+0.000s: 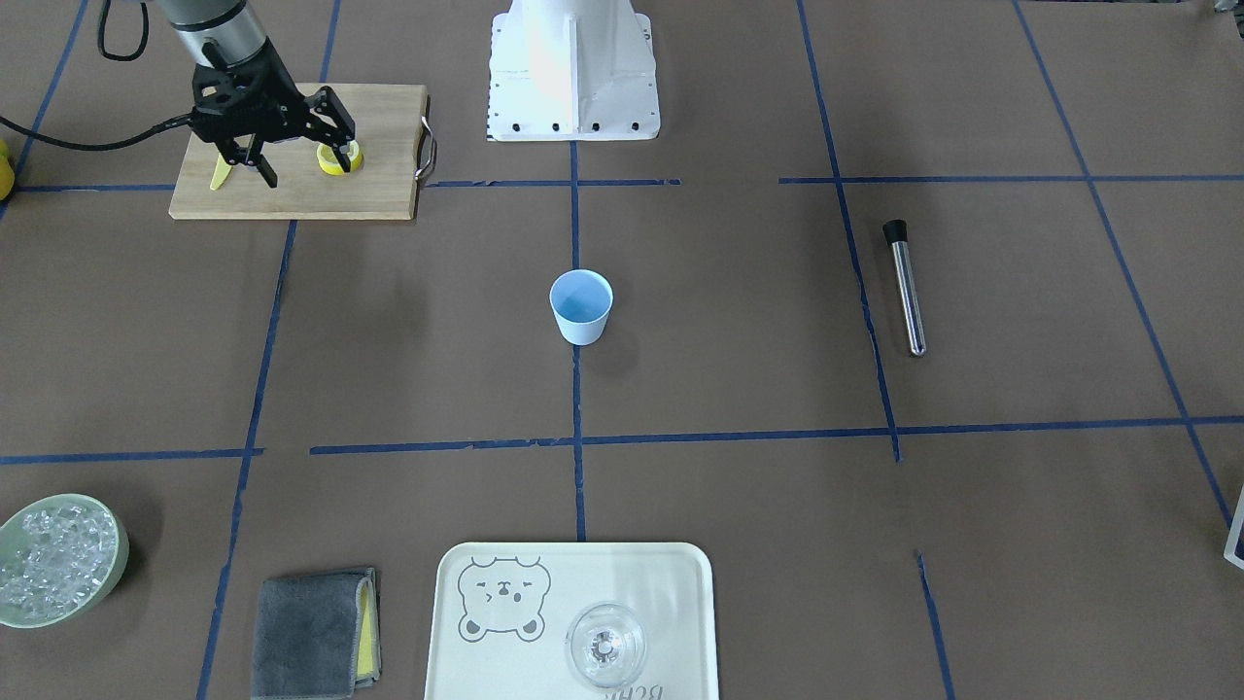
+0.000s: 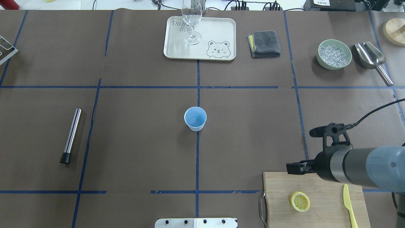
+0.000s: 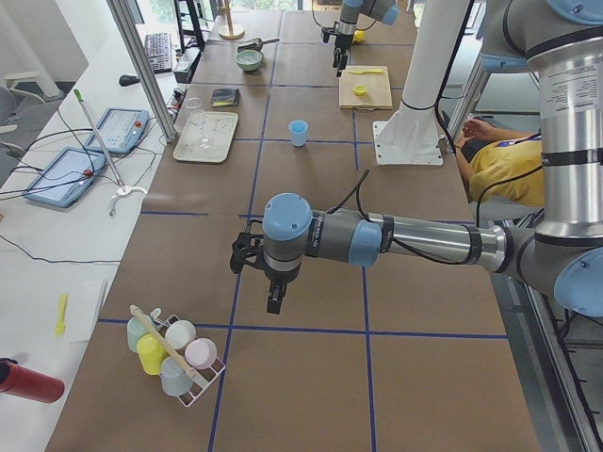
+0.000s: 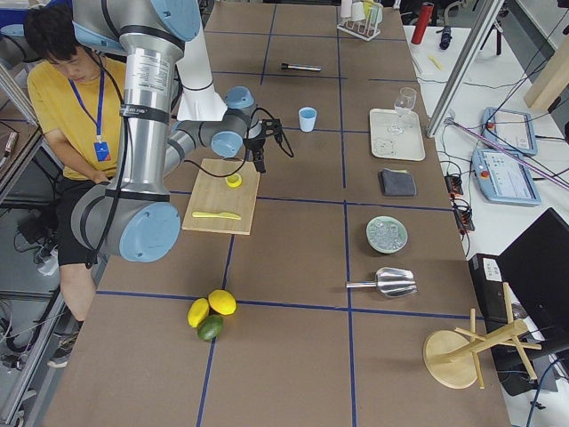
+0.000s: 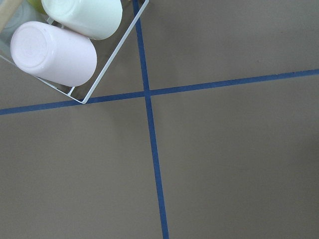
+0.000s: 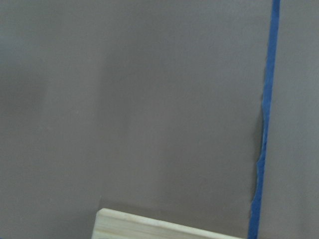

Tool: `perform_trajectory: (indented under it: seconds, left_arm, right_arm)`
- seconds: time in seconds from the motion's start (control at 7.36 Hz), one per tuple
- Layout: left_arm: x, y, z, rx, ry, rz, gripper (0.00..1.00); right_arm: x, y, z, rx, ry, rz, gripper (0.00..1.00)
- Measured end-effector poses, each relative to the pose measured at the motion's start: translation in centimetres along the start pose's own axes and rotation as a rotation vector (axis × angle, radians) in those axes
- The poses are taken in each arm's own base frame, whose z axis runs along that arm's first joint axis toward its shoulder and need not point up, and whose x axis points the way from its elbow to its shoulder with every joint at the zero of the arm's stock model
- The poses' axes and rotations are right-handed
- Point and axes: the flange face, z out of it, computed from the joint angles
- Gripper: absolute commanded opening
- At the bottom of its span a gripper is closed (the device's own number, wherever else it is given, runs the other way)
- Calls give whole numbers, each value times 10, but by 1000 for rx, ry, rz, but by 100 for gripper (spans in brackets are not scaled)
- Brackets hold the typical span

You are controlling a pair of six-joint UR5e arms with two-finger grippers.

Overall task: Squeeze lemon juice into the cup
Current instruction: 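Move the right gripper toward the lemon slice on the wooden board, then lower the right gripper and close it on the lemon slice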

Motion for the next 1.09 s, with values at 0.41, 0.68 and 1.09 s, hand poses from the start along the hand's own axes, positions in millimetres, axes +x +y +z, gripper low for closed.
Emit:
perform_trajectory:
  seconds: [0.41,0.68,1.09]
  left_arm:
    - [1,0,-1,2,0,2,100]
    - [4,0,-4,8,-1,8,100]
    - [9,2,-10,20,-3,17,100]
  right_arm:
    - [-5,65,31,26,76,-12,100]
    - [-1,84,43,9,97,-10,100]
    - [-3,100,53,3,105,-15,96]
